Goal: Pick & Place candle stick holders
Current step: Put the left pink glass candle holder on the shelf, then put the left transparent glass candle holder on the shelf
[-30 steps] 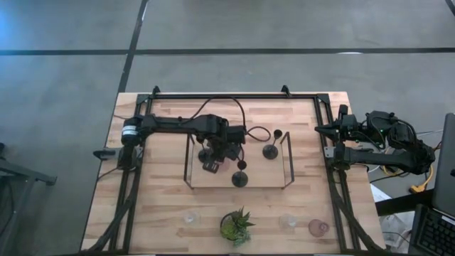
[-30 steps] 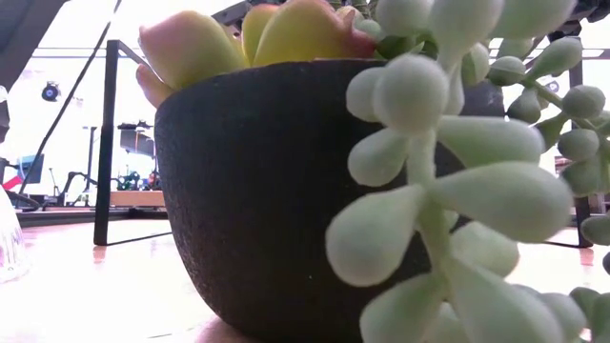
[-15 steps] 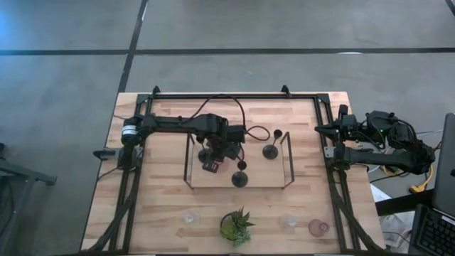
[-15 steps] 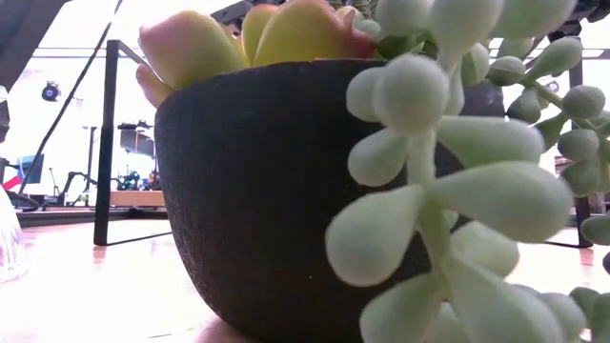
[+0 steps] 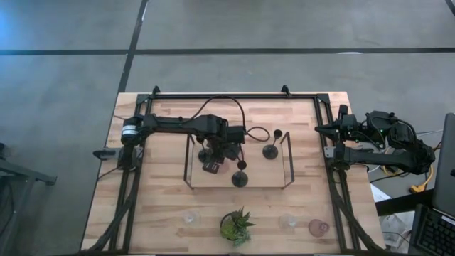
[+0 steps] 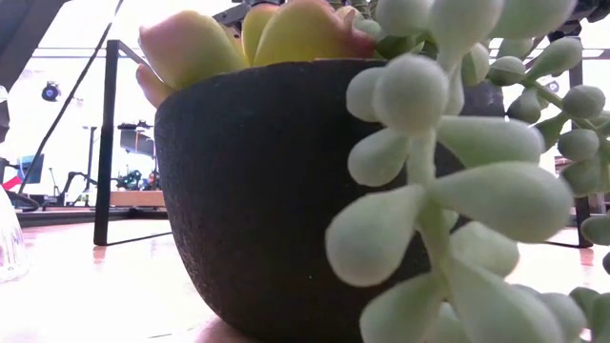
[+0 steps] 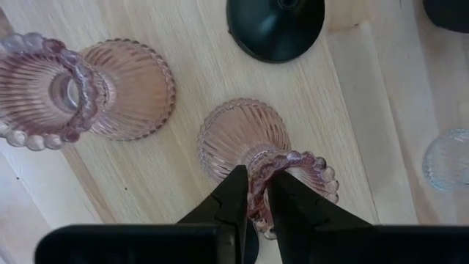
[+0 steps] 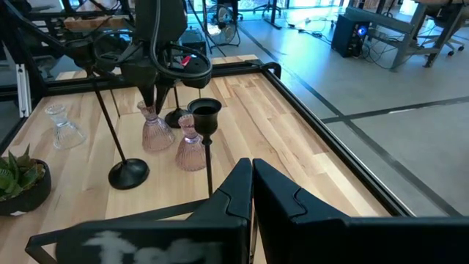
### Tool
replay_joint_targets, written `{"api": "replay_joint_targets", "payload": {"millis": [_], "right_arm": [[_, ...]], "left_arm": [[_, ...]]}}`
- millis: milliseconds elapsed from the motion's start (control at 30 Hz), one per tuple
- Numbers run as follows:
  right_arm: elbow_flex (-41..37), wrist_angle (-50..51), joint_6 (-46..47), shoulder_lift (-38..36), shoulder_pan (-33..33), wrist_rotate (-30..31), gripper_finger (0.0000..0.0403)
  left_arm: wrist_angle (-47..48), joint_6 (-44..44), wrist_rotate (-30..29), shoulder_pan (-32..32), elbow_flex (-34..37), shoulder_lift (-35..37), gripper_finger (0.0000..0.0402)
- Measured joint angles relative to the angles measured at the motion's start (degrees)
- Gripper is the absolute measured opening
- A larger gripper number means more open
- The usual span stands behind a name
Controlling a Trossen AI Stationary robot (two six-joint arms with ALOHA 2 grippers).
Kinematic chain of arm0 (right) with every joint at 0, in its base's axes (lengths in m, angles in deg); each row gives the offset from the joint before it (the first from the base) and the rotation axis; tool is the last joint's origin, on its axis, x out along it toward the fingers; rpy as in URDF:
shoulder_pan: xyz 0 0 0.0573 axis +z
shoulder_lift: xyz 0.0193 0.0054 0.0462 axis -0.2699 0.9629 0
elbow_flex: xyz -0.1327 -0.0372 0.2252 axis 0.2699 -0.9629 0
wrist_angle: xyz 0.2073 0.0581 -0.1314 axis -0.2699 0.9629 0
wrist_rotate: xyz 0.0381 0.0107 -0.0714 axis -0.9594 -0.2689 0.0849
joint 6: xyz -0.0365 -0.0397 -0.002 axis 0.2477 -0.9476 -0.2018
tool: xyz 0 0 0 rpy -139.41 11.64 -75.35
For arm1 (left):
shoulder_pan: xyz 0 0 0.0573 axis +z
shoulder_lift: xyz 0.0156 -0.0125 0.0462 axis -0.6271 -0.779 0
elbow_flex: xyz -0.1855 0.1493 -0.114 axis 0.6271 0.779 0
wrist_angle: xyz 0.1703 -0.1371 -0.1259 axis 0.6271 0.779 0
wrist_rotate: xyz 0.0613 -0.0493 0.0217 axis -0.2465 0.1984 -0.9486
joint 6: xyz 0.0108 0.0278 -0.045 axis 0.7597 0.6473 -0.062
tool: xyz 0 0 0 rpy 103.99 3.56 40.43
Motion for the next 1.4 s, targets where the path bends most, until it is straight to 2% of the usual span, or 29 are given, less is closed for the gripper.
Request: {"api": "replay_joint_targets", "payload": {"millis": [533,933,1400], "right_arm": [[0.0,0.0,0.0,0.0,0.0,0.0,0.0008],[0.0,0.0,0.0,0.0,0.0,0.0,0.0008],[0.0,0.0,0.0,0.0,0.0,0.0,0.0008]], "left_arm": [[-1.4,-1.9,0.7,0.0,0.0,0.0,0.0054],[-1.4,-4.1,0.7,0.0,0.0,0.0,0.0135],[0.0,-6.1,-1.3,-0.1,-2.7,3.6,0.014]]}}
